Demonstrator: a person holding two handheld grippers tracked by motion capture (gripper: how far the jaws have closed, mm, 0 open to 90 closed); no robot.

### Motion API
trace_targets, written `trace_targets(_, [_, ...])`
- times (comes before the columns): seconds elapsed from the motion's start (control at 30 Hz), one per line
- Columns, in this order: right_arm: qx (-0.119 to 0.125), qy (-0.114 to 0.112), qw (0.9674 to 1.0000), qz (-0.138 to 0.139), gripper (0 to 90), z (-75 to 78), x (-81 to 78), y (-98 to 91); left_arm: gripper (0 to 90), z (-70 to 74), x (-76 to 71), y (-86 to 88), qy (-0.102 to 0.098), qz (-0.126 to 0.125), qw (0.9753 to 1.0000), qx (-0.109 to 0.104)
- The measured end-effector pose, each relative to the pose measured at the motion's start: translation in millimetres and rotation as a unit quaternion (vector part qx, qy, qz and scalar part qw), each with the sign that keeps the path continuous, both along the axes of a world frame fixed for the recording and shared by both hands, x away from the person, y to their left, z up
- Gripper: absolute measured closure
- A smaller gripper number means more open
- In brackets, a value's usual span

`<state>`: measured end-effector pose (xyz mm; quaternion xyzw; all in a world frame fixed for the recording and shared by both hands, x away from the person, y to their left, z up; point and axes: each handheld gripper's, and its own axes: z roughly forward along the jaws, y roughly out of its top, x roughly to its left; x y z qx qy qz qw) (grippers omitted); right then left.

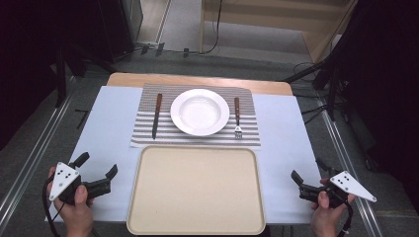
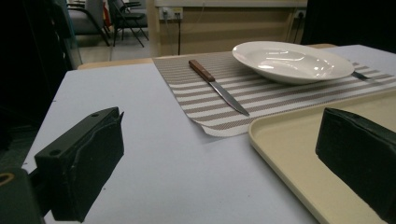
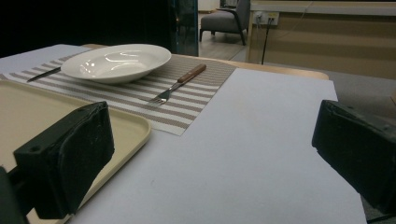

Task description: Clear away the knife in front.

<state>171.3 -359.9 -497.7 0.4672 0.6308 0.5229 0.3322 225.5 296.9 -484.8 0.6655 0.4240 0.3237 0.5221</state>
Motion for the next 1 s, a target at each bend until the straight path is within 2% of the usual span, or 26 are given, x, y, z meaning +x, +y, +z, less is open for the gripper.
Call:
trace_targets(0.2, [-0.007,0.003,1.0000,0.000,0.0,0.0,-0.7,1.5,0.2,3.0,0.0,-3.7,0.002,-0.003,1.0000,0.001])
trace_targets(0.3, [-0.010,0.002,1.0000,0.000,0.0,0.3,-0.7,2.2,0.2,7.4,4.3,-9.8,0.005,-0.003,0.9997,0.023])
trace_targets(0.37, [-0.005,0.008,0.9999,-0.005,0.0,-1.2,-1.3,4.0,0.2,14.4,8.1,-16.1,0.006,-0.011,0.9997,0.023])
trace_targets(0.43, [-0.011,0.008,0.9999,-0.005,0.0,-0.7,-1.4,6.6,0.2,19.1,10.0,-20.9,0.008,-0.012,0.9995,0.028])
trace_targets(0.53, [-0.021,0.005,0.9998,-0.003,0.0,0.6,-1.1,10.9,0.2,26.8,14.1,-27.2,0.010,-0.021,0.9995,0.022])
trace_targets(0.67, [-0.022,0.006,0.9997,0.008,0.0,2.0,-3.7,14.0,0.2,36.8,21.6,-34.3,0.013,-0.031,0.9991,0.026])
trace_targets(0.8, [-0.019,0.006,0.9997,0.013,0.0,2.4,-4.8,16.1,0.2,40.6,27.5,-39.8,0.016,-0.035,0.9987,0.032])
trace_targets(0.9, [-0.025,0.005,0.9995,0.016,0.0,3.8,-3.2,20.2,0.2,43.9,33.7,-42.8,0.021,-0.040,0.9987,0.025])
trace_targets(1.0, [-0.021,0.005,0.9995,0.021,0.0,4.7,-1.3,21.0,0.2,47.4,40.6,-46.5,0.026,-0.040,0.9983,0.034])
